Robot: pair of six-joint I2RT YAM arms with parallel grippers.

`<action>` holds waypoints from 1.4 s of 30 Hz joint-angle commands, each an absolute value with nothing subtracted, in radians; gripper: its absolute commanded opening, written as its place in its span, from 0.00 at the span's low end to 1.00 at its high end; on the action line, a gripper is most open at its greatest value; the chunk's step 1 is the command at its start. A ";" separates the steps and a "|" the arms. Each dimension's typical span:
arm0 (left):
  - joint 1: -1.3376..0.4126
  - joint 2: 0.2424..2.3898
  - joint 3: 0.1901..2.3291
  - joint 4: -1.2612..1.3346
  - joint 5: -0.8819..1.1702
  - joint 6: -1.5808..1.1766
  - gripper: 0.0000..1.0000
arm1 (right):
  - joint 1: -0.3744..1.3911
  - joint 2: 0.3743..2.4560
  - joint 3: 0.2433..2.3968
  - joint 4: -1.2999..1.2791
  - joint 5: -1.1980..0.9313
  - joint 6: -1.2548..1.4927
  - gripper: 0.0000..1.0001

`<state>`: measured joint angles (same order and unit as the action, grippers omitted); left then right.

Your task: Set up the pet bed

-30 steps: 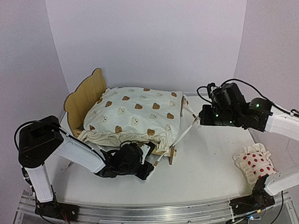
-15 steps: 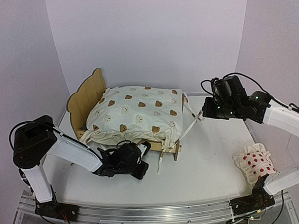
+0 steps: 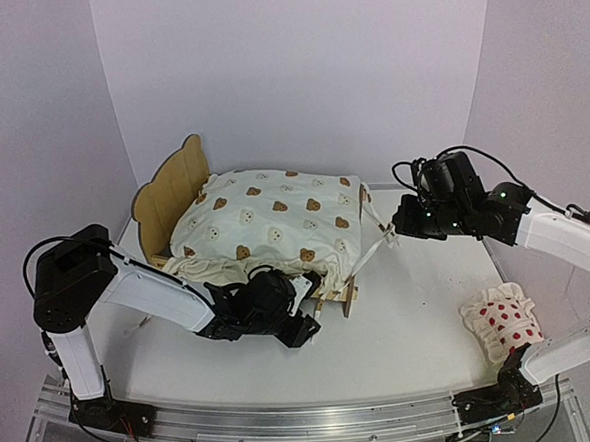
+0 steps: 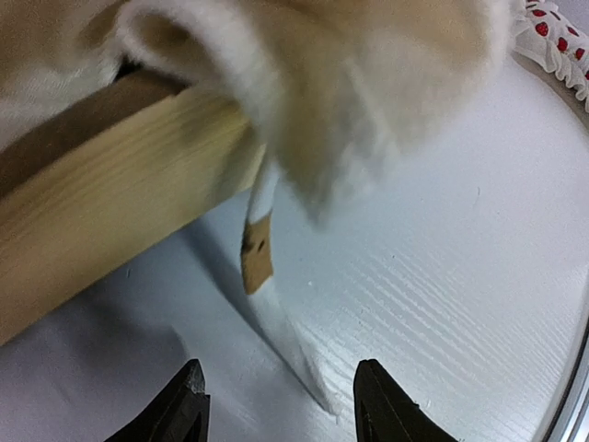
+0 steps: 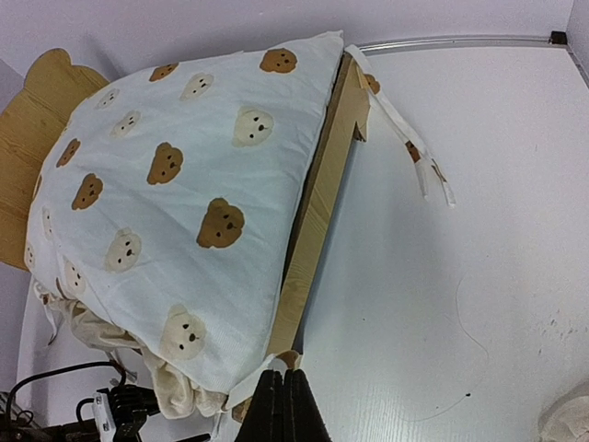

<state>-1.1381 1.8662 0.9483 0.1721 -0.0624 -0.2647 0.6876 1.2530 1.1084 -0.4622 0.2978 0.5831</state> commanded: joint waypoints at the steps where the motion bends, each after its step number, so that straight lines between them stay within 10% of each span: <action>1: -1.140 1.927 1.037 0.229 -0.060 -0.211 0.55 | 0.683 1.242 1.092 -0.431 0.277 0.597 0.00; 7: -1.140 2.014 1.121 0.252 -0.130 -0.201 0.44 | 0.683 1.235 1.079 -0.424 0.266 0.600 0.00; 12: -1.140 2.050 1.147 0.255 -0.178 -0.202 0.01 | 0.683 1.233 1.072 -0.422 0.267 0.595 0.00; 42: -1.141 1.846 0.797 0.041 -0.289 -0.379 0.00 | 0.661 1.233 1.244 -0.472 0.384 0.493 0.00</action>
<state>-1.1465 1.8060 0.8060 0.1928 -0.2436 -0.3505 0.6903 1.2678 1.1516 -0.5136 0.2874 0.5315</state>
